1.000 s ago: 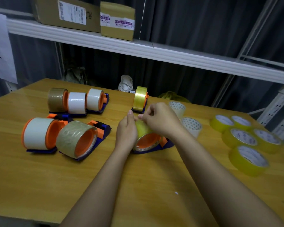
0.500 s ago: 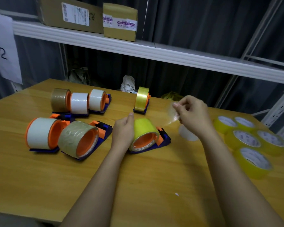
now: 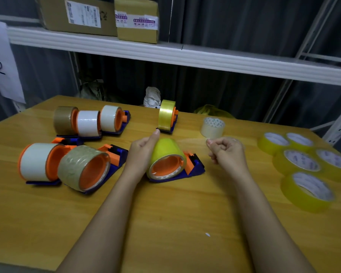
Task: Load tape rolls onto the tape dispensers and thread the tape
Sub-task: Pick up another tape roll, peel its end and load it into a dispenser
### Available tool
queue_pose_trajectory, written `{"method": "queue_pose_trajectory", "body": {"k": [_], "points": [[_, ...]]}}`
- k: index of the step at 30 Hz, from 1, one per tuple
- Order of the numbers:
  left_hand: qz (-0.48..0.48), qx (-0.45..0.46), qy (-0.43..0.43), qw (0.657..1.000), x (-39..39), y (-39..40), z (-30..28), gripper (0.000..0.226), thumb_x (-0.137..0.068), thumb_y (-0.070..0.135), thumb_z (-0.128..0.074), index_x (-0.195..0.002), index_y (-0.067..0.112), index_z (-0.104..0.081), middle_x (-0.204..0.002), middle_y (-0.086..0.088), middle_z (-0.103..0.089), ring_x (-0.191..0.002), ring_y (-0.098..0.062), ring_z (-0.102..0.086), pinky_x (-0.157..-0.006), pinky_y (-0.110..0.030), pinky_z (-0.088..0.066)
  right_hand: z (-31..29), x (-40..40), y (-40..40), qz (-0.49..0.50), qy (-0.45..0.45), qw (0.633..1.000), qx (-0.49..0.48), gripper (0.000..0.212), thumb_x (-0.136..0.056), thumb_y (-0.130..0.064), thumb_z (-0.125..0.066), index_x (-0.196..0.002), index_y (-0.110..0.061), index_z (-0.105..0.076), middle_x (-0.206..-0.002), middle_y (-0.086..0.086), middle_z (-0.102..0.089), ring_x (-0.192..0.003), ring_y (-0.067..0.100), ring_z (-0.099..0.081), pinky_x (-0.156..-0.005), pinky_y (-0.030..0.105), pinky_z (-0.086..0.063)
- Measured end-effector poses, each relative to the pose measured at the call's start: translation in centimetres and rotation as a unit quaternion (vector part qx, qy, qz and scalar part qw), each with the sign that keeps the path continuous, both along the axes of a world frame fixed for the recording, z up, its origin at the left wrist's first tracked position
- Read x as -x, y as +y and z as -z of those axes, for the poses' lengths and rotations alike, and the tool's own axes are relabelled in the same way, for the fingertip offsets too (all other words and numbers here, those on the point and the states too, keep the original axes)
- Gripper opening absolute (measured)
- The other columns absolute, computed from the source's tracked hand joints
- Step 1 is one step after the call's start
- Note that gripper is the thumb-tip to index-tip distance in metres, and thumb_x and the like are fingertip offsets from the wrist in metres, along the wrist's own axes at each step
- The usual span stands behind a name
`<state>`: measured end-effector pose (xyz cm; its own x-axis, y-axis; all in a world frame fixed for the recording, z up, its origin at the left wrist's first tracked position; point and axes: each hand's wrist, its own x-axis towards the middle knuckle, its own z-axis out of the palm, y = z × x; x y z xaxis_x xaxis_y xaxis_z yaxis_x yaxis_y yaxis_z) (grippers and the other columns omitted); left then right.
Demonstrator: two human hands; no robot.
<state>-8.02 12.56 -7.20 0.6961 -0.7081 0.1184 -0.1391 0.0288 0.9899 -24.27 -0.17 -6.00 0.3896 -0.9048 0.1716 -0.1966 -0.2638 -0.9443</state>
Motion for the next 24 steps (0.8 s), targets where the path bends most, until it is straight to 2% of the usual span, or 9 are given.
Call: {"method": "queue_pose_trajectory", "body": {"k": [4,7,10,12,15,17,20,21,24], "points": [[0.032,-0.022,-0.015,0.999,0.2,0.2,-0.4,0.070,-0.069,0.079,-0.055,-0.076,0.010,-0.057,-0.072,-0.012,-0.050,-0.064,-0.025,-0.046,-0.067,-0.038,-0.037,0.6,-0.1,-0.1,0.010,-0.026,0.999,-0.021,0.013,-0.093,-0.023,-0.063,-0.082,-0.015,-0.063,-0.064,-0.002,-0.061,-0.057,0.006,-0.055,-0.053,0.016,-0.048],[0.050,-0.026,0.013,0.998,0.4,0.4,-0.5,0.072,-0.078,0.065,-0.059,-0.097,-0.004,-0.063,-0.089,-0.025,-0.064,-0.080,-0.034,-0.062,-0.080,-0.042,-0.048,1.0,0.0,0.1,0.009,-0.042,0.999,-0.025,0.015,-0.095,-0.025,-0.060,-0.084,-0.015,-0.062,-0.065,0.000,-0.062,-0.058,0.007,-0.058,-0.054,0.017,-0.051],[0.065,-0.022,0.088,0.994,0.4,0.7,-0.7,0.028,-0.088,0.048,-0.058,-0.095,0.023,-0.067,-0.098,-0.006,-0.069,-0.099,-0.027,-0.064,-0.101,-0.046,-0.045,1.3,0.0,0.6,-0.006,-0.056,0.997,-0.043,0.017,-0.098,-0.026,-0.054,-0.091,-0.011,-0.060,-0.070,0.000,-0.067,-0.060,0.007,-0.065,-0.060,0.023,-0.056],[0.065,-0.002,0.140,0.988,0.5,0.7,-0.7,0.013,-0.091,0.037,-0.056,-0.090,0.026,-0.063,-0.097,0.001,-0.066,-0.098,-0.022,-0.062,-0.103,-0.045,-0.043,1.0,0.0,0.9,-0.028,-0.129,0.987,-0.090,0.023,-0.099,-0.029,-0.049,-0.096,-0.009,-0.059,-0.079,0.003,-0.071,-0.064,0.008,-0.068,-0.058,0.023,-0.057],[0.070,0.008,0.148,0.986,1.1,0.7,-0.7,0.010,-0.093,0.030,-0.054,-0.086,0.026,-0.060,-0.092,0.004,-0.066,-0.094,-0.018,-0.063,-0.100,-0.041,-0.045,0.1,0.2,1.3,-0.078,-0.250,0.949,-0.174,0.030,-0.096,-0.039,-0.045,-0.097,-0.012,-0.058,-0.088,0.007,-0.074,-0.070,0.013,-0.069,-0.058,0.023,-0.056],[0.085,0.009,0.136,0.987,1.6,0.6,-0.6,0.008,-0.093,0.033,-0.055,-0.088,0.028,-0.060,-0.098,0.006,-0.065,-0.099,-0.016,-0.061,-0.101,-0.039,-0.044,0.0,0.3,1.6,-0.119,-0.278,0.931,-0.201,0.041,-0.086,-0.044,-0.052,-0.107,-0.010,-0.058,-0.095,0.008,-0.074,-0.084,0.016,-0.070,-0.067,0.025,-0.058],[0.107,0.009,0.094,0.990,2.2,0.4,-0.4,0.010,-0.093,0.036,-0.053,-0.088,0.031,-0.060,-0.092,0.014,-0.064,-0.090,-0.003,-0.060,-0.086,-0.025,-0.046,0.1,0.4,1.9,-0.191,-0.242,0.937,-0.166,0.079,-0.071,-0.057,-0.068,-0.131,-0.008,-0.051,-0.117,0.005,-0.070,-0.109,0.012,-0.065,-0.079,0.021,-0.054],[0.115,0.005,0.080,0.990,2.5,0.3,-0.4,0.011,-0.093,0.037,-0.053,-0.089,0.030,-0.061,-0.089,0.015,-0.066,-0.086,-0.001,-0.061,-0.080,-0.021,-0.046,0.3,0.4,2.0,-0.215,-0.226,0.938,-0.148,0.085,-0.068,-0.056,-0.076,-0.135,-0.010,-0.049,-0.122,0.003,-0.068,-0.114,0.009,-0.062,-0.082,0.018,-0.052],[0.128,0.011,0.049,0.991,2.9,0.2,-0.3,0.012,-0.093,0.035,-0.053,-0.090,0.029,-0.063,-0.081,0.016,-0.071,-0.077,0.002,-0.065,-0.068,-0.012,-0.050,0.6,0.6,2.1,-0.239,-0.160,0.955,-0.078,0.073,-0.072,-0.027,-0.076,-0.137,-0.019,-0.045,-0.127,0.002,-0.065,-0.120,0.012,-0.059,-0.095,0.026,-0.050]]}}
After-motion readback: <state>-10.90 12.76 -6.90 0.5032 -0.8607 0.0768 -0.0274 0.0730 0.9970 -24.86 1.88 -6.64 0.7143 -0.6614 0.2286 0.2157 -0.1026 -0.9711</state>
